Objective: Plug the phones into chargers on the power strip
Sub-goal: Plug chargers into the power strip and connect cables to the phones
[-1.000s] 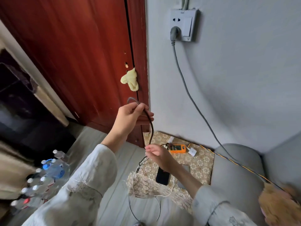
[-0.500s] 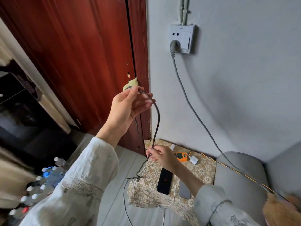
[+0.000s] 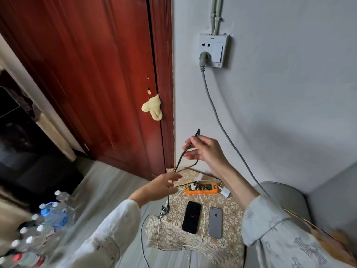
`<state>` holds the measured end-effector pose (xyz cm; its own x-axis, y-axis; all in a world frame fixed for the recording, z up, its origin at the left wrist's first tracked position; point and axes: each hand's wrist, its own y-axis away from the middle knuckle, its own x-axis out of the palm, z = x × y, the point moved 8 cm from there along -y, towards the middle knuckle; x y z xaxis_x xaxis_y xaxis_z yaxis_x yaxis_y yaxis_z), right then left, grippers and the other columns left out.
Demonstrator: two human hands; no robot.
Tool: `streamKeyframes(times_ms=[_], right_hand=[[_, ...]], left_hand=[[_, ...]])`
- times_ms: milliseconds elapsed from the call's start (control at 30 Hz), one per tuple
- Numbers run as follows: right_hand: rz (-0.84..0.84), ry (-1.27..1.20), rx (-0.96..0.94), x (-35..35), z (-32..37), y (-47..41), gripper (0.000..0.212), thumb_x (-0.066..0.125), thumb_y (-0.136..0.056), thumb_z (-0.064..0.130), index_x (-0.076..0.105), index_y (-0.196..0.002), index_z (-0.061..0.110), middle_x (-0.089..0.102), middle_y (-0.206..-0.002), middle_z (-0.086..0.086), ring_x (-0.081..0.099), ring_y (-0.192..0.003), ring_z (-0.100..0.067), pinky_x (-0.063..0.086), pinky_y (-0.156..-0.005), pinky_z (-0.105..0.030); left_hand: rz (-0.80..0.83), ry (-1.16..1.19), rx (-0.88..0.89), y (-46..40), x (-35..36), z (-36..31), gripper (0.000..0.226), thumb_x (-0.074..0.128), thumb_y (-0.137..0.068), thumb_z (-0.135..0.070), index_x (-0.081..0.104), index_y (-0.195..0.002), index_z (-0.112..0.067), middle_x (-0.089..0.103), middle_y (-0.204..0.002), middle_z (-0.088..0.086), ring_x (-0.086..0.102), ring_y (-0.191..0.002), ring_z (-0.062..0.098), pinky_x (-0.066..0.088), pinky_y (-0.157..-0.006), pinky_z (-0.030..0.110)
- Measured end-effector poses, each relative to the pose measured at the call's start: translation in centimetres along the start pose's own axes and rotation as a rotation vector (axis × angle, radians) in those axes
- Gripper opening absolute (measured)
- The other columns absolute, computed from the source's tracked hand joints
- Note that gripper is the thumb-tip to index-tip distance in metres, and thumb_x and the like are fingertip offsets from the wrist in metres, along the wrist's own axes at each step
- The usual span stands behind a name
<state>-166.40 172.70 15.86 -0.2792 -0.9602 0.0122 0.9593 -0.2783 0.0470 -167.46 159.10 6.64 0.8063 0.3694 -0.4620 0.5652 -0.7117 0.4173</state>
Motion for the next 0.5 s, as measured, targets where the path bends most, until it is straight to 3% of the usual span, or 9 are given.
streamKeyframes(times_ms=[67,133,200,333,433,500], right_hand=[[-0.009,-0.083,0.027,0.0,0.3,-0.1,0.024,0.047,-0.095,0.017,0.064,-0.080,0.009,0.071,-0.078,-0.010,0.069,-0.063,-0.021,0.058,-0.060,-0.026],[-0.010,-0.121,0.045,-0.1,0.5,-0.1,0.024,0.049,-0.094,0.017,0.065,-0.079,0.007,0.071,-0.076,-0.011,0.069,-0.061,-0.023,0.058,-0.059,-0.027],[-0.006,-0.156,0.058,-0.2,0.8,-0.1,0.024,0.050,-0.094,0.016,0.065,-0.078,0.006,0.071,-0.073,-0.011,0.068,-0.058,-0.022,0.058,-0.057,-0.026],[0.000,-0.397,0.075,-0.4,2.0,-0.1,0.024,0.050,-0.093,0.015,0.064,-0.078,0.003,0.072,-0.067,-0.009,0.069,-0.059,-0.020,0.056,-0.054,-0.023],[0.009,-0.509,0.017,-0.9,3.1,-0.5,0.026,0.047,-0.095,0.018,0.063,-0.083,0.002,0.073,-0.071,-0.011,0.070,-0.066,-0.019,0.057,-0.060,-0.024],[-0.001,-0.437,0.005,-1.5,2.5,-0.5,0.029,0.043,-0.097,0.023,0.062,-0.091,0.001,0.072,-0.080,-0.014,0.071,-0.075,-0.023,0.058,-0.068,-0.028]], left_hand=[[-0.233,0.016,0.016,-0.6,-0.9,-0.1,0.031,0.060,-0.086,-0.017,0.049,-0.115,-0.015,0.056,-0.117,0.000,0.055,-0.102,0.013,0.046,-0.085,0.019],[-0.501,0.077,0.001,-0.3,-2.8,-0.1,0.026,0.066,-0.082,-0.020,0.047,-0.098,-0.015,0.057,-0.094,-0.004,0.056,-0.085,0.012,0.044,-0.068,0.014],[-0.633,0.067,-0.002,0.0,-4.0,0.0,0.027,0.069,-0.080,-0.022,0.047,-0.094,-0.014,0.054,-0.084,-0.005,0.053,-0.074,0.010,0.038,-0.061,0.015],[-0.411,-0.121,0.060,-0.9,-2.6,-0.9,0.016,0.055,-0.090,-0.025,0.065,-0.097,-0.016,0.069,-0.096,0.000,0.058,-0.082,0.006,0.042,-0.072,0.017],[-0.339,0.052,0.114,-0.6,-2.2,-2.4,0.018,0.049,-0.093,-0.021,0.066,-0.088,-0.015,0.072,-0.086,-0.001,0.066,-0.079,0.008,0.056,-0.077,0.025],[-0.361,0.210,0.157,-0.2,-3.1,-4.0,0.020,0.048,-0.094,-0.015,0.064,-0.082,-0.012,0.070,-0.079,0.000,0.069,-0.076,0.015,0.059,-0.073,0.028]])
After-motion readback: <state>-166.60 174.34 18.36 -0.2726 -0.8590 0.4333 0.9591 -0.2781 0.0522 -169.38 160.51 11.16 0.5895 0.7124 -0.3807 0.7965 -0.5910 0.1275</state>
